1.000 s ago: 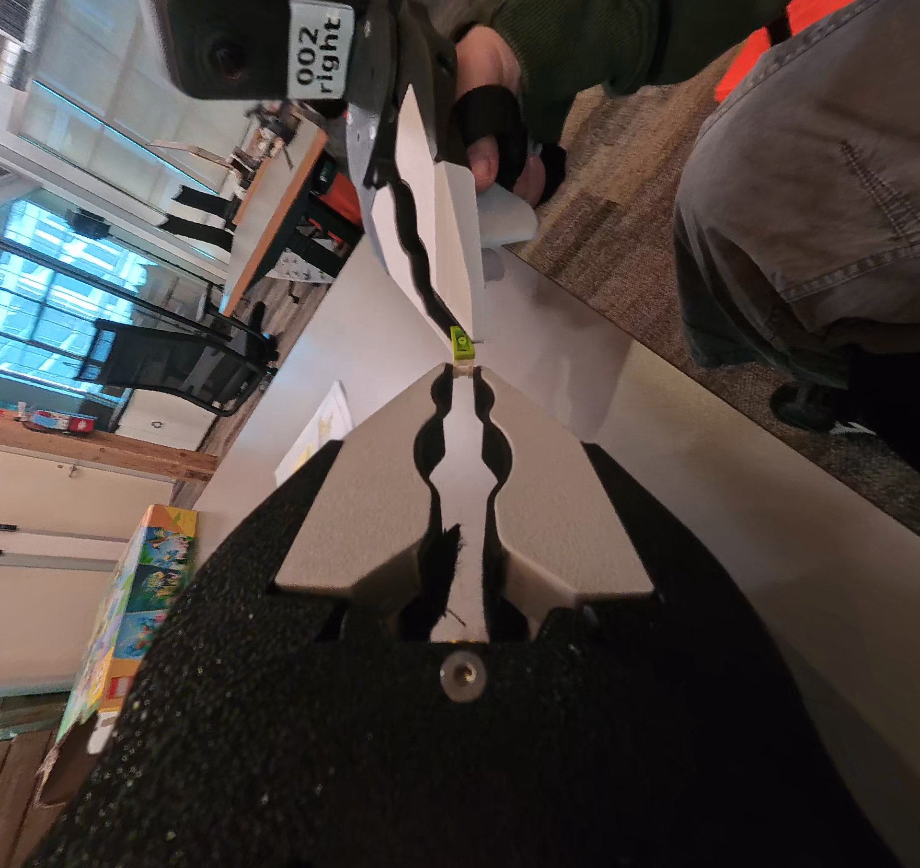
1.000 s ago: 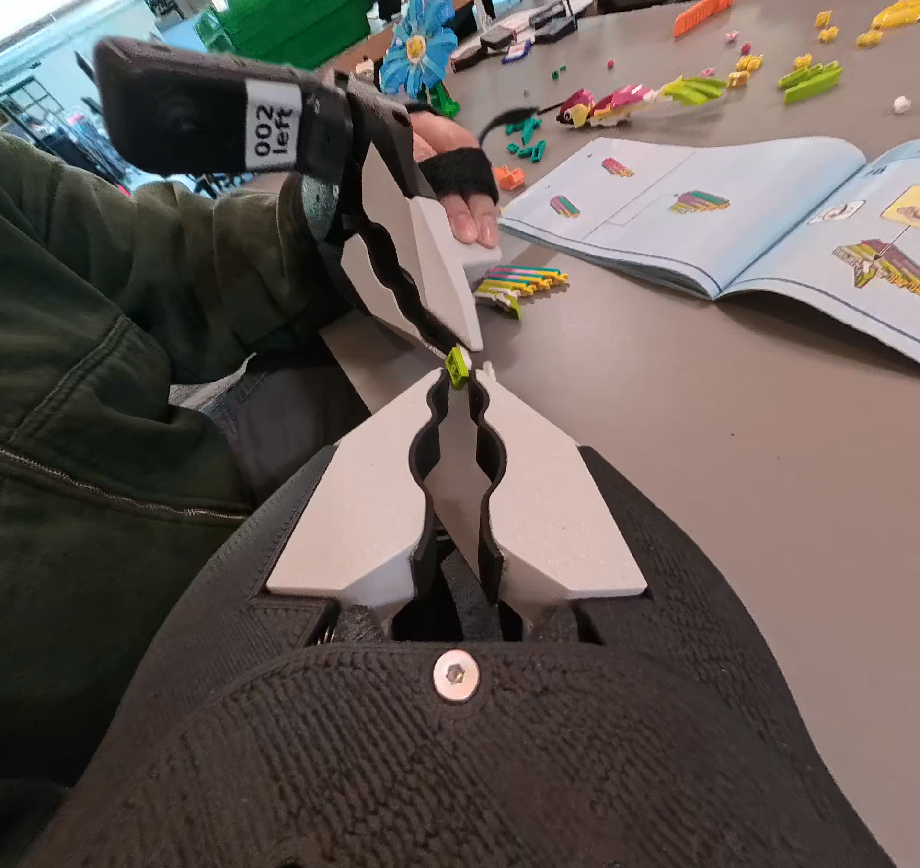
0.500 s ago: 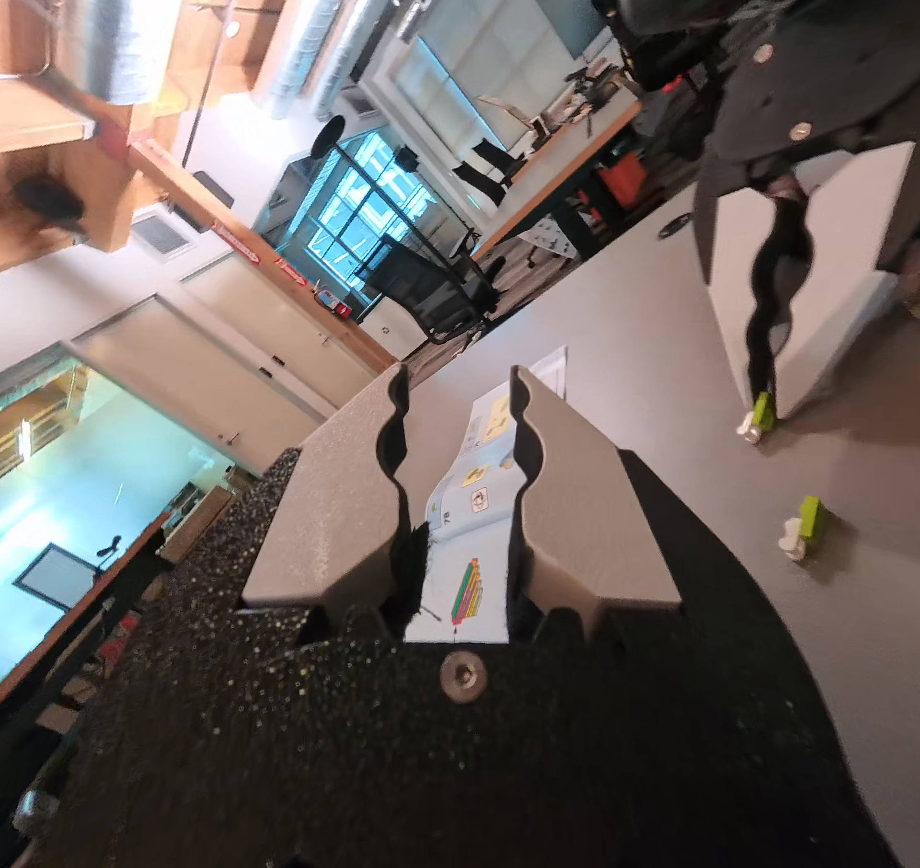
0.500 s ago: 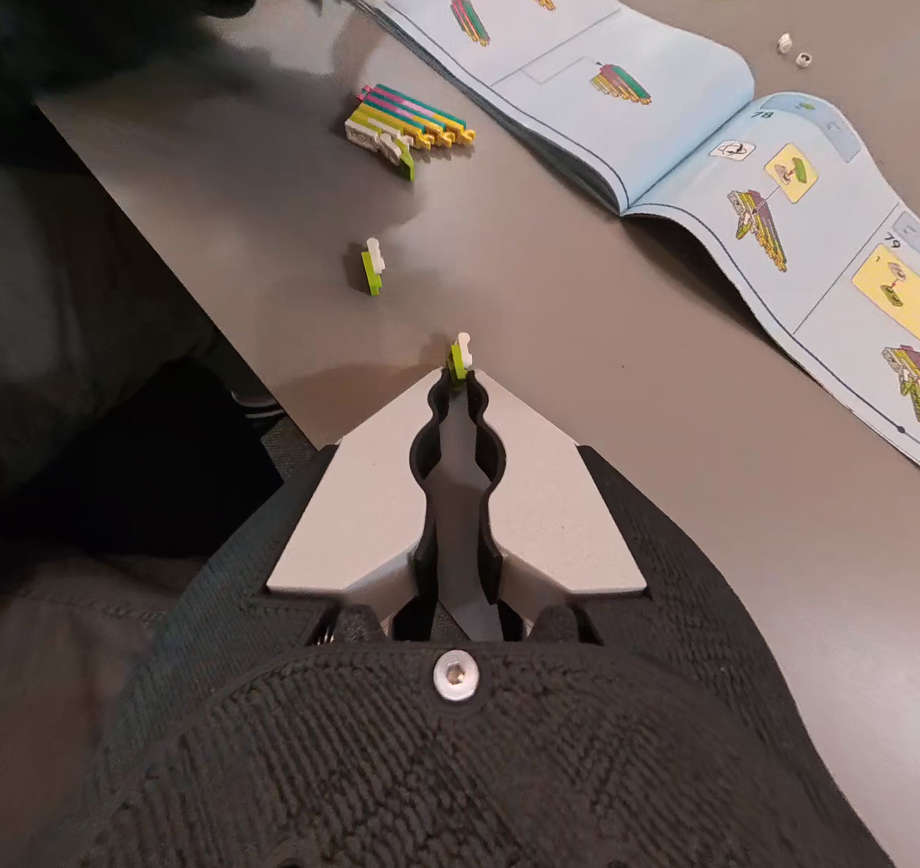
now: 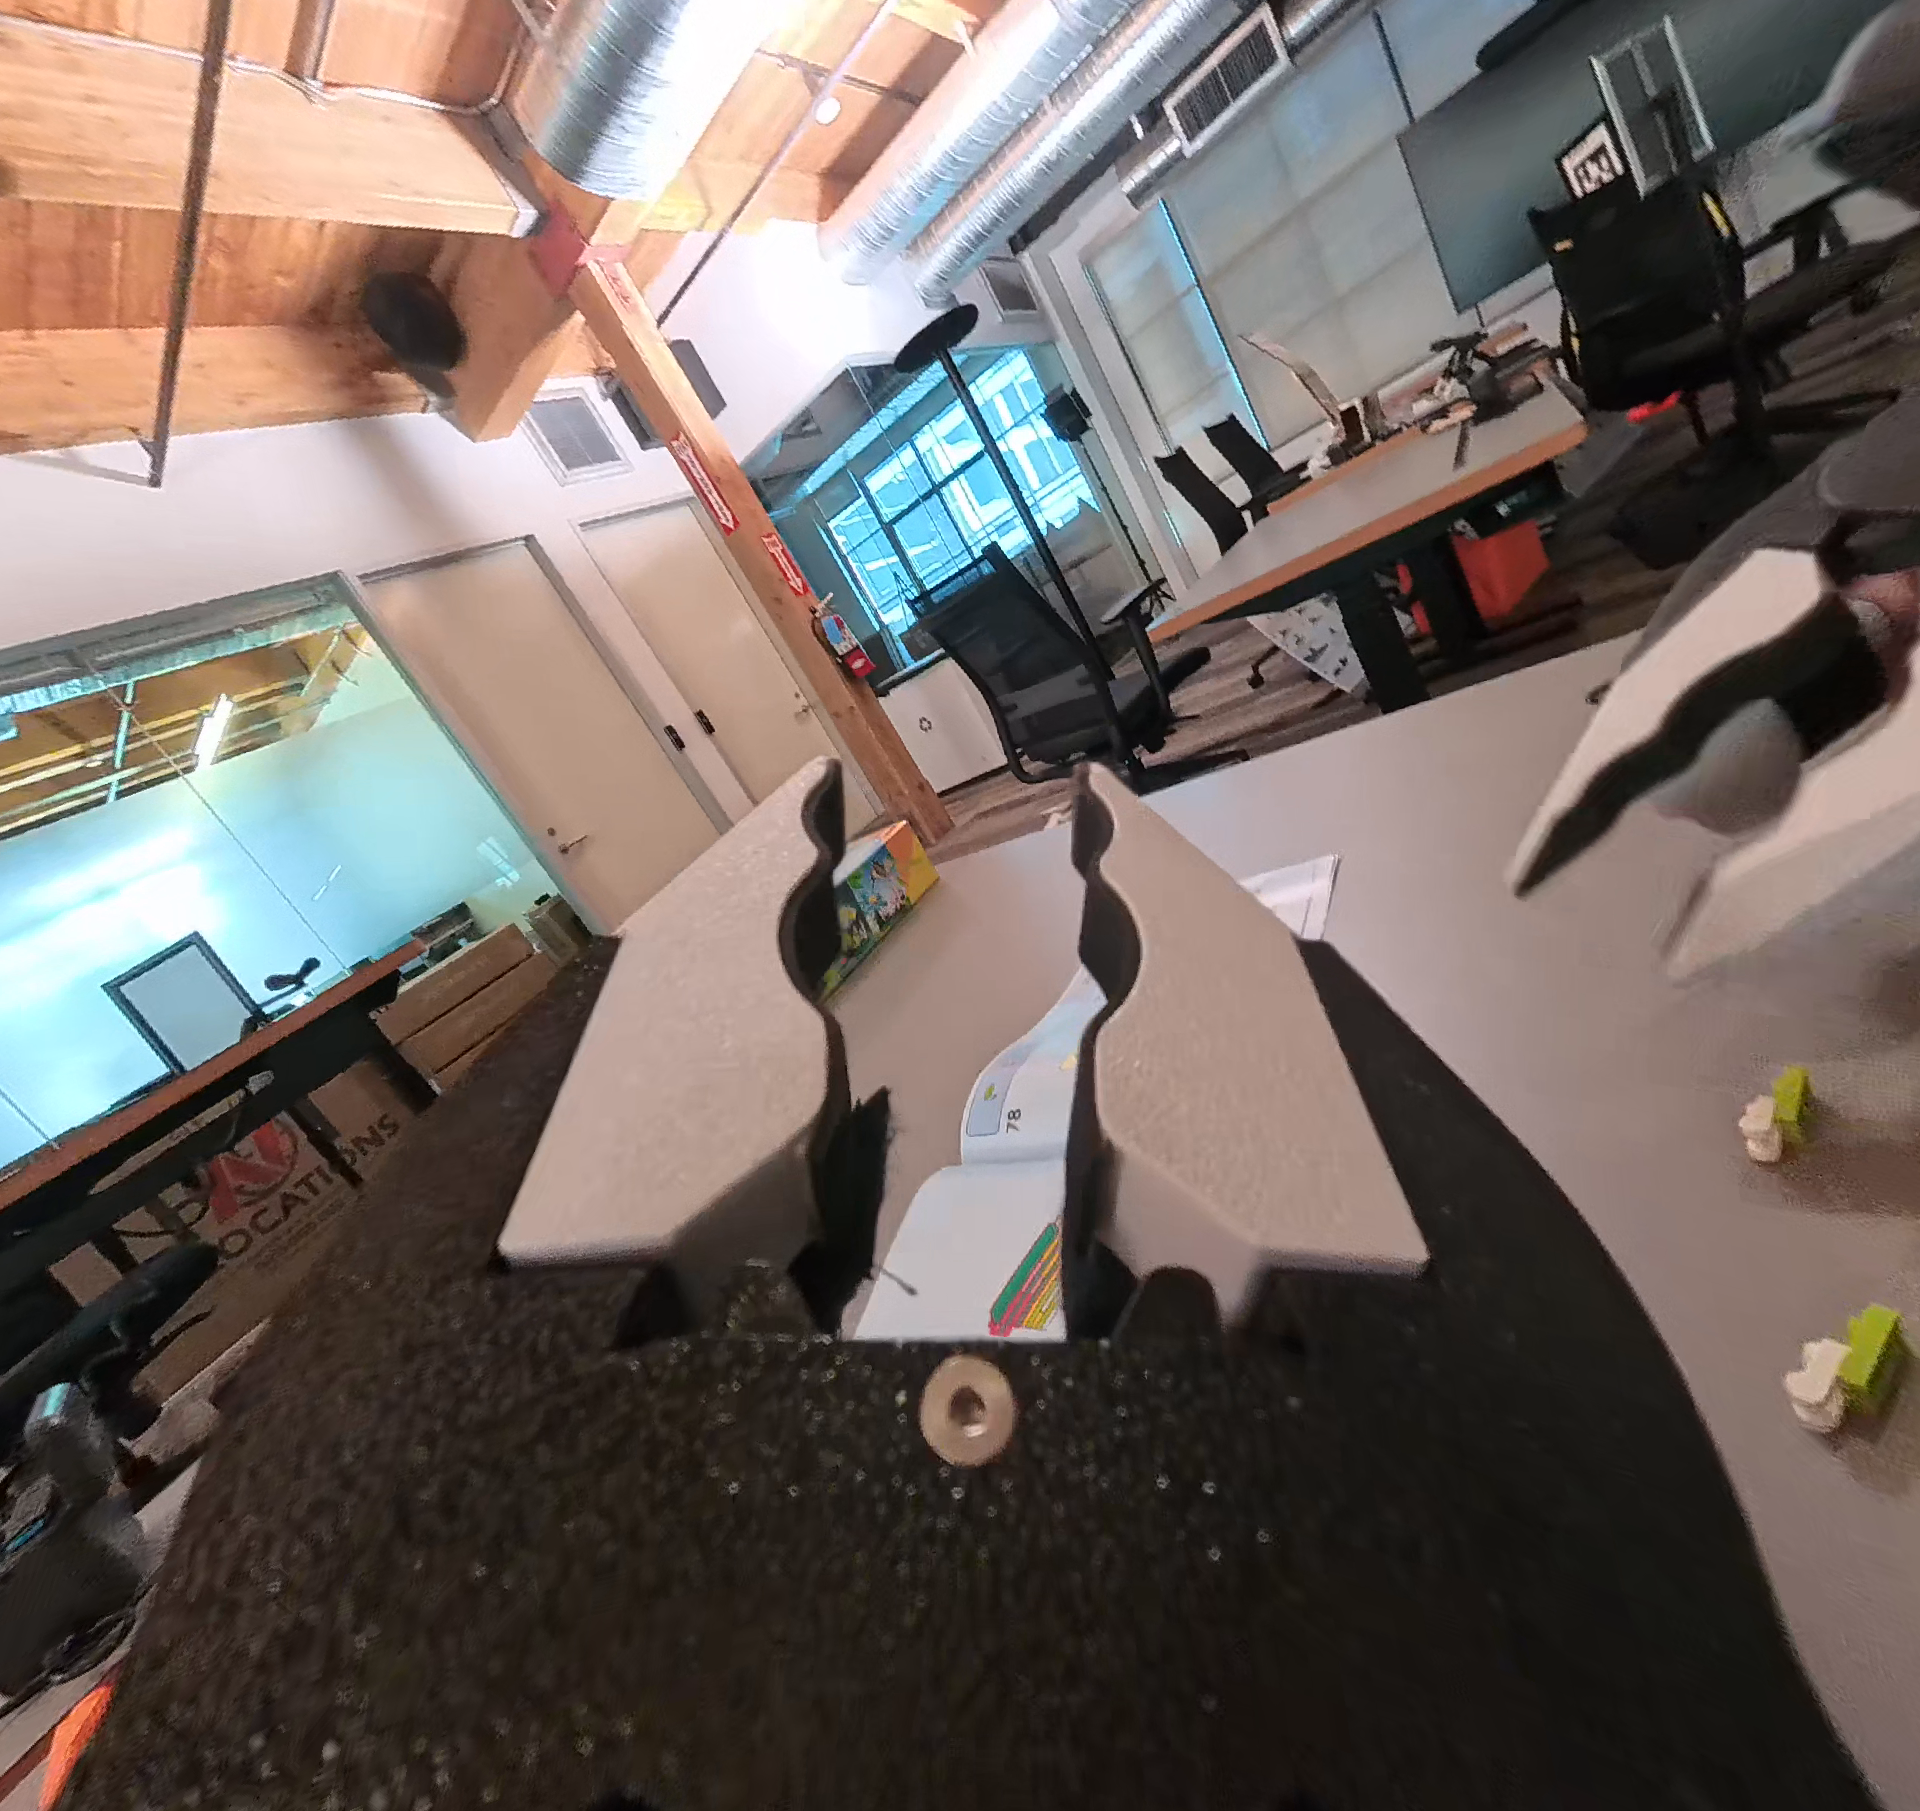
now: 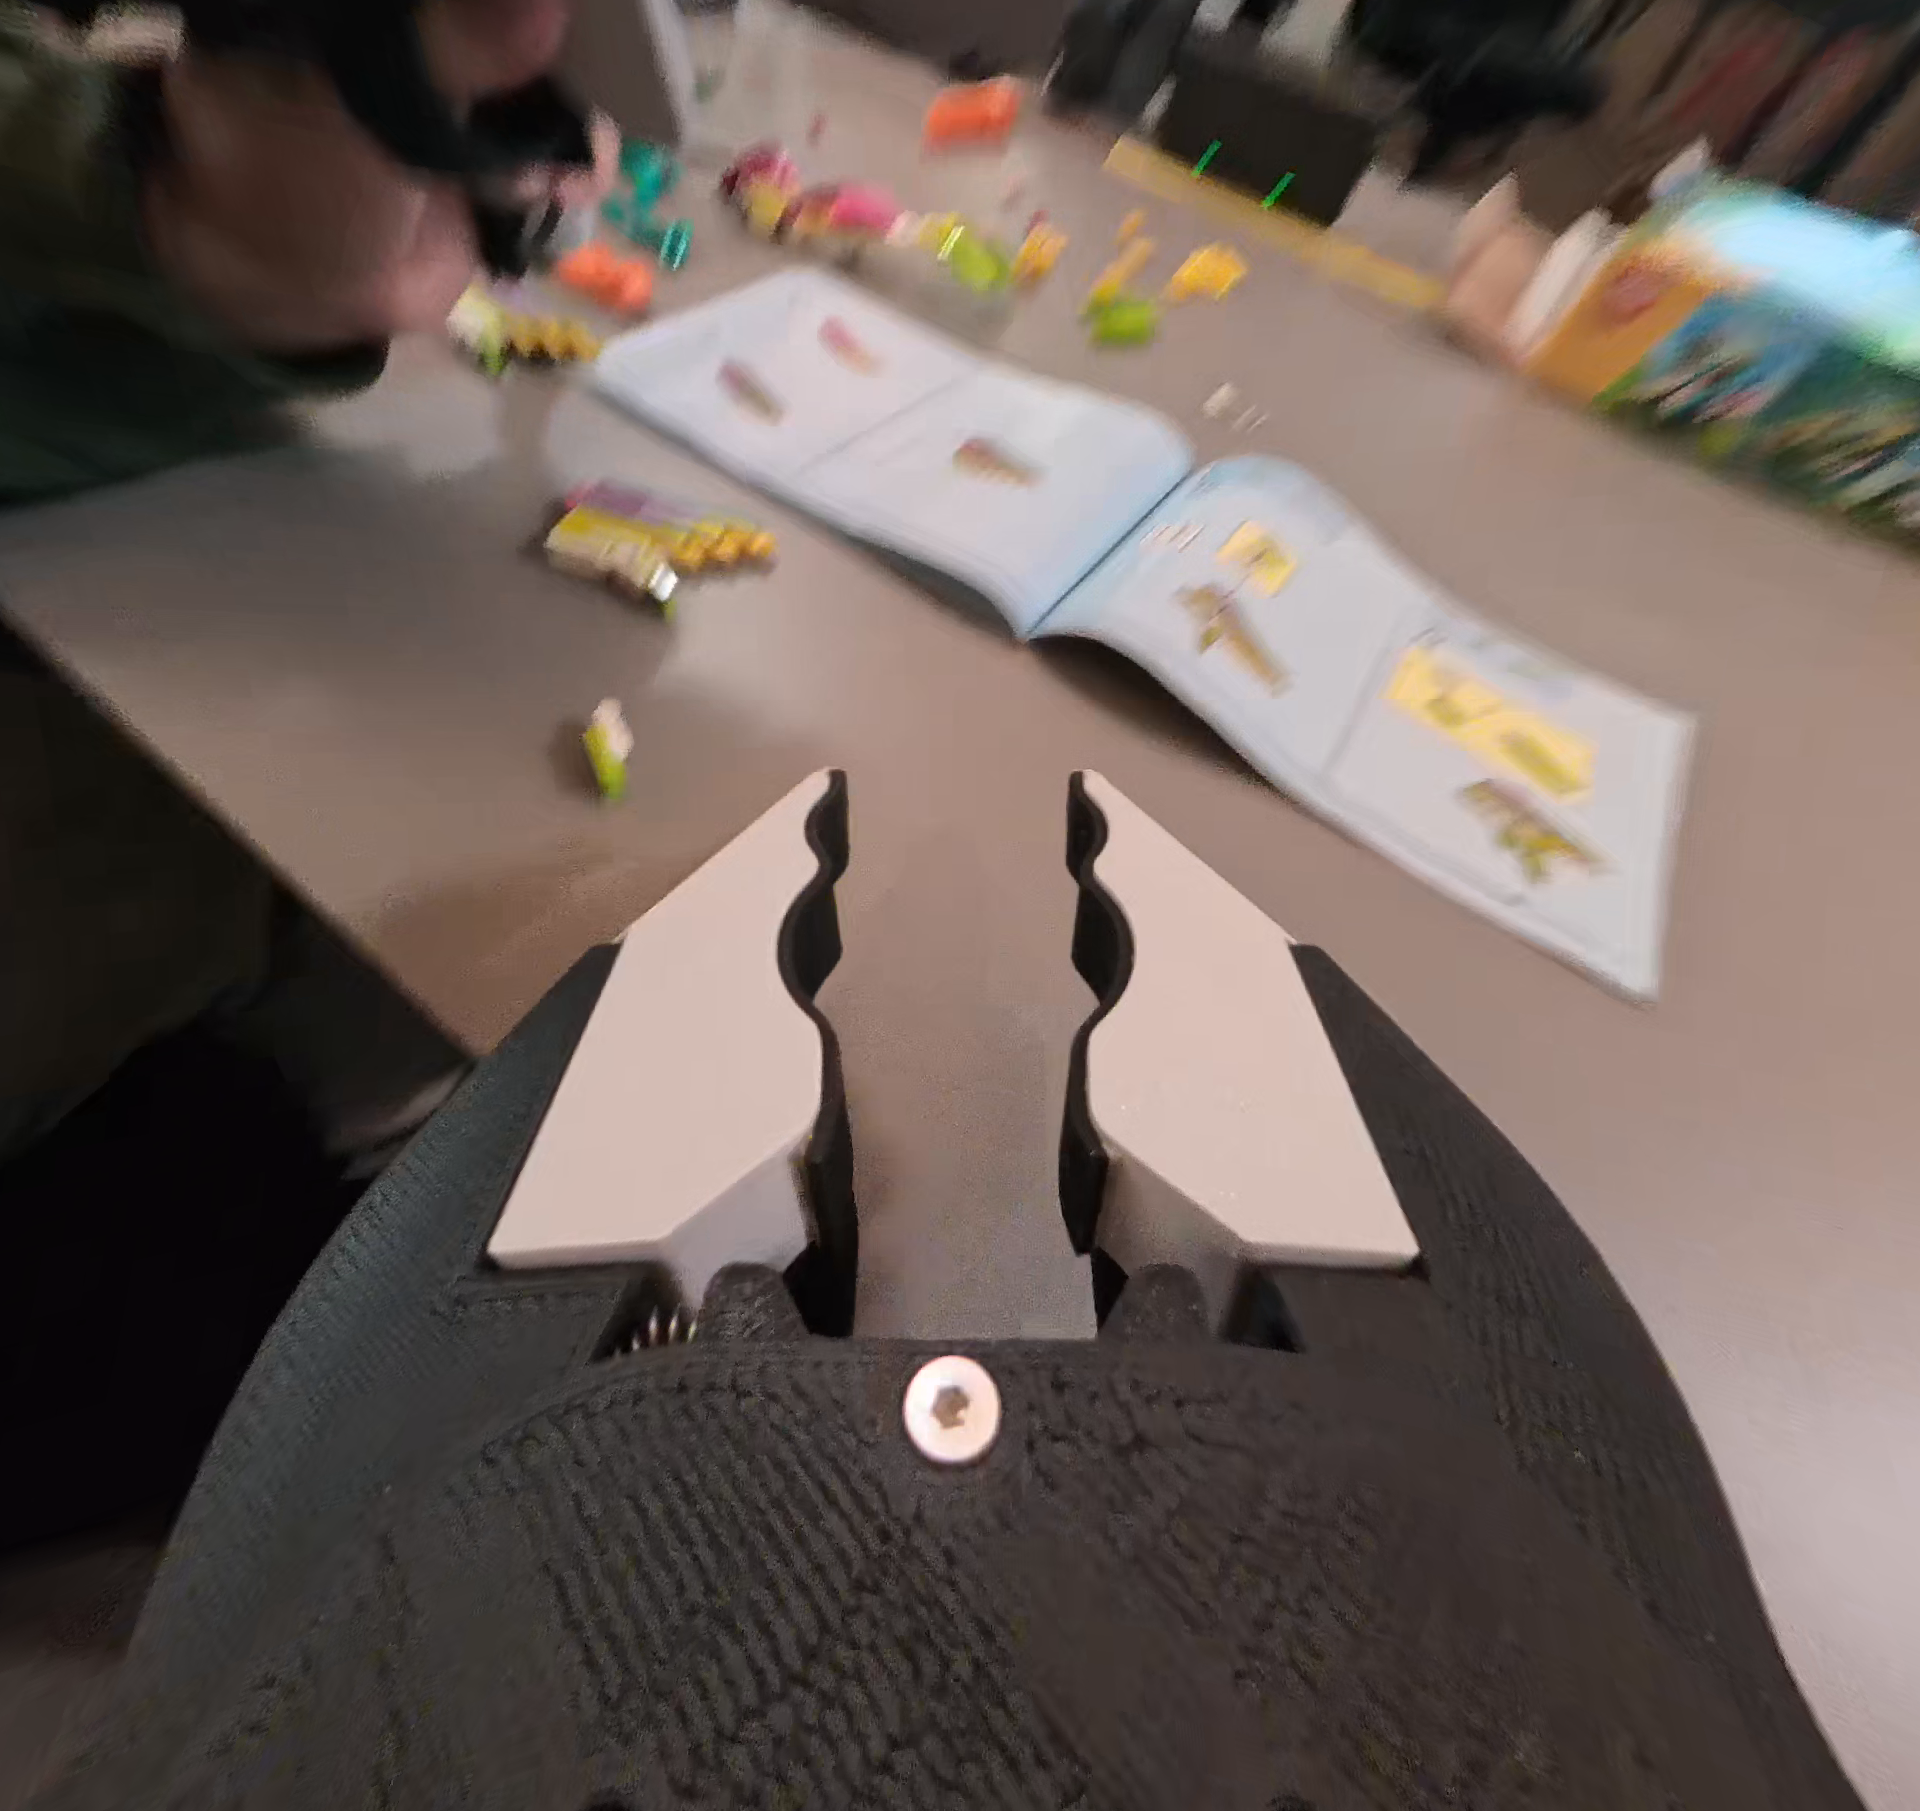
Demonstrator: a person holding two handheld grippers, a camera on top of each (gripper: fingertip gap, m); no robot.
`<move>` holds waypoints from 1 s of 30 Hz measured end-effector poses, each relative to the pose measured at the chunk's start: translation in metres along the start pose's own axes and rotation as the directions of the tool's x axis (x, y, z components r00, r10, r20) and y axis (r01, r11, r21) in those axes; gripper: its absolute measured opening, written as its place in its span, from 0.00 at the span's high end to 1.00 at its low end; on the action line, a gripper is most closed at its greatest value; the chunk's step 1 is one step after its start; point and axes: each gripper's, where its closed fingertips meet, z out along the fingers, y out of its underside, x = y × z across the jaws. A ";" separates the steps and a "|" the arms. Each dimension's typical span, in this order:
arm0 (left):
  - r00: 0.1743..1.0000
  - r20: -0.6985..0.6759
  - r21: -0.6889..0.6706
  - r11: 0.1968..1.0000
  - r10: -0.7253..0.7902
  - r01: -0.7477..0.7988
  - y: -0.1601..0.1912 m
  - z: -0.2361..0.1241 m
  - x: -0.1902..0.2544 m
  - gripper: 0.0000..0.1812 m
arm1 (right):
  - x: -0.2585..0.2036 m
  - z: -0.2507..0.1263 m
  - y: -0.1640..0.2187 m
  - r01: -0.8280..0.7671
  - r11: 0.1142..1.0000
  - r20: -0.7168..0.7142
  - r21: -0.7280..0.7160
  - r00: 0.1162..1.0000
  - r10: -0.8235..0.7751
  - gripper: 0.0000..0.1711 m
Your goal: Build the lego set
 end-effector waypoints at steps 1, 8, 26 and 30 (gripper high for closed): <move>1.000 0.005 0.012 1.000 -0.001 0.001 -0.003 -0.001 0.000 0.77 | 0.009 -0.005 -0.011 0.007 0.996 -0.055 0.090 0.998 -0.002 0.76; 0.999 0.029 0.082 0.996 0.041 -0.043 -0.015 -0.005 0.005 0.77 | 0.033 -0.034 -0.049 0.173 0.921 -0.337 0.348 0.940 -0.049 0.74; 0.990 0.072 0.094 0.989 -0.120 0.113 -0.004 -0.009 -0.017 0.76 | 0.122 -0.029 -0.077 0.173 0.814 -0.562 0.555 0.799 0.213 0.59; 0.994 0.054 0.098 0.991 -0.099 0.093 -0.008 -0.008 -0.011 0.76 | 0.124 -0.024 -0.077 0.200 0.828 -0.582 0.523 0.794 0.176 0.53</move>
